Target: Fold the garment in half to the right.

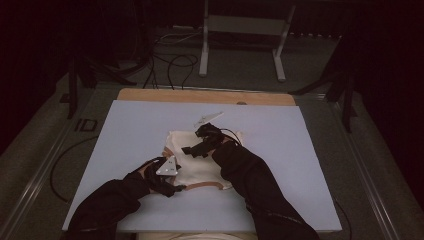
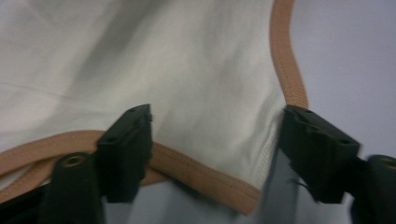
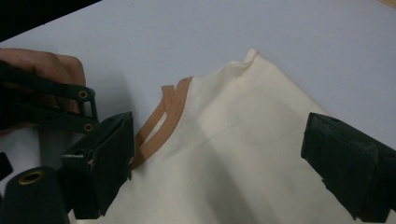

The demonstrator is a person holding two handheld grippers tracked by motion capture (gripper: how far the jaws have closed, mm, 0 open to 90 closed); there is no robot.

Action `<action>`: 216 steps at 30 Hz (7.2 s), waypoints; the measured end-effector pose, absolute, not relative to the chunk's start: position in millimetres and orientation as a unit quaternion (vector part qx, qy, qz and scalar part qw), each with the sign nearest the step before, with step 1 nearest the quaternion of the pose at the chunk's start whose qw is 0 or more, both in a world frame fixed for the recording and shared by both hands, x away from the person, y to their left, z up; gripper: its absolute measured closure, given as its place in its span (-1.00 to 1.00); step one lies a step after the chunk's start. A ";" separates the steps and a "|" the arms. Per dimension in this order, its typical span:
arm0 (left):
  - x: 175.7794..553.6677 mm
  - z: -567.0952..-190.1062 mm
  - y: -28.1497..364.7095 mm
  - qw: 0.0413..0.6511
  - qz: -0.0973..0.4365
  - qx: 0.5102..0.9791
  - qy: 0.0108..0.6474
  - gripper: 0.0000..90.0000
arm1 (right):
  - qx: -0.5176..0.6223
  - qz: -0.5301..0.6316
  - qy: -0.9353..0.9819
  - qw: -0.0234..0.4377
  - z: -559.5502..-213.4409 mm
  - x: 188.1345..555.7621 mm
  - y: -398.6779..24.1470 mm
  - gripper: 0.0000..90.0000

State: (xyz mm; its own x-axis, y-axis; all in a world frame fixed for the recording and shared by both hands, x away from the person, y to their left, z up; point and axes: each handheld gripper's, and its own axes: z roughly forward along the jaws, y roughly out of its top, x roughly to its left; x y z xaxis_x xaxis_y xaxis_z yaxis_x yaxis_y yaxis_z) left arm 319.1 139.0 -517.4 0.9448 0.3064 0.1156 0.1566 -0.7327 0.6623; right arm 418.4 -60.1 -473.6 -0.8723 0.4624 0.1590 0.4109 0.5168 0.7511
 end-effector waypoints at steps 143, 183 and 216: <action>314.3 -490.2 121.5 0.367 0.138 0.915 0.096 0.93 | 0.267 0.364 0.884 0.118 -445.1 457.7 6.0 0.96; 321.2 -464.7 69.7 0.336 0.137 0.932 0.012 0.92 | 0.300 0.389 0.860 0.138 -419.0 453.6 -63.9 0.96; 329.1 -473.1 23.2 0.315 0.096 0.944 -0.019 0.92 | 0.347 0.391 0.841 0.141 -444.3 448.0 -145.7 0.96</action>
State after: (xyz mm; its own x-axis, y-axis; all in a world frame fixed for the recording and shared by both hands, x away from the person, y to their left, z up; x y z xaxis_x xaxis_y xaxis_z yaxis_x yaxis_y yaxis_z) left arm 329.1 23.2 -473.1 0.9809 0.0255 0.1930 -0.0955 -0.8009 0.5912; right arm 448.0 -145.7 -444.3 -0.7194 0.6937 0.0342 0.4730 0.4533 0.7555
